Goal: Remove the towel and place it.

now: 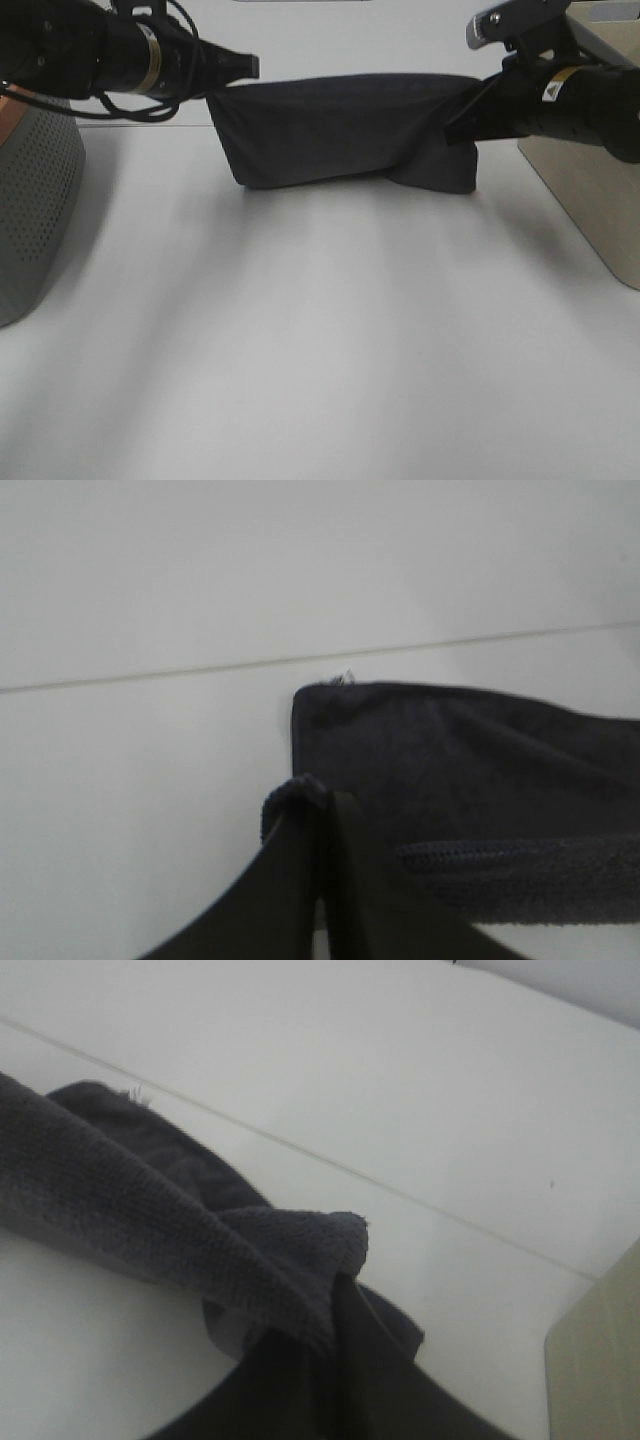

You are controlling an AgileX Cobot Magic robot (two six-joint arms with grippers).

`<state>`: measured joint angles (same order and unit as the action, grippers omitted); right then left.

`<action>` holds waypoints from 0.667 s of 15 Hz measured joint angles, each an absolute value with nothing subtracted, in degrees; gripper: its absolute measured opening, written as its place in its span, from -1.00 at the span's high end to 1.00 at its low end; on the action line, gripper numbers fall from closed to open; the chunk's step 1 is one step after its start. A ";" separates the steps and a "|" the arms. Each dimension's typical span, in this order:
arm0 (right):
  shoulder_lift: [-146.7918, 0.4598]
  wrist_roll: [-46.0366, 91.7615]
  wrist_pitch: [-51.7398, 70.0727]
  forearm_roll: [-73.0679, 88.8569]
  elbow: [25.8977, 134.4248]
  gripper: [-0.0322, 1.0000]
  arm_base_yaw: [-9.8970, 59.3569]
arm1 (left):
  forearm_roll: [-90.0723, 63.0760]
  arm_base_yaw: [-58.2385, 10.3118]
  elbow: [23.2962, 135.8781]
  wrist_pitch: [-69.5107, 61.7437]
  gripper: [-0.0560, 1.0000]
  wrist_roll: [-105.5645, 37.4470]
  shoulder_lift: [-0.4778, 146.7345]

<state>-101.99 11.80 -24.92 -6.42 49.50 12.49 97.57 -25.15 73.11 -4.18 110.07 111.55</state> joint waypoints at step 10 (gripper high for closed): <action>-101.87 1.55 -32.72 -24.52 29.79 0.90 12.49 | 95.51 -28.42 58.38 3.67 0.89 110.07 109.78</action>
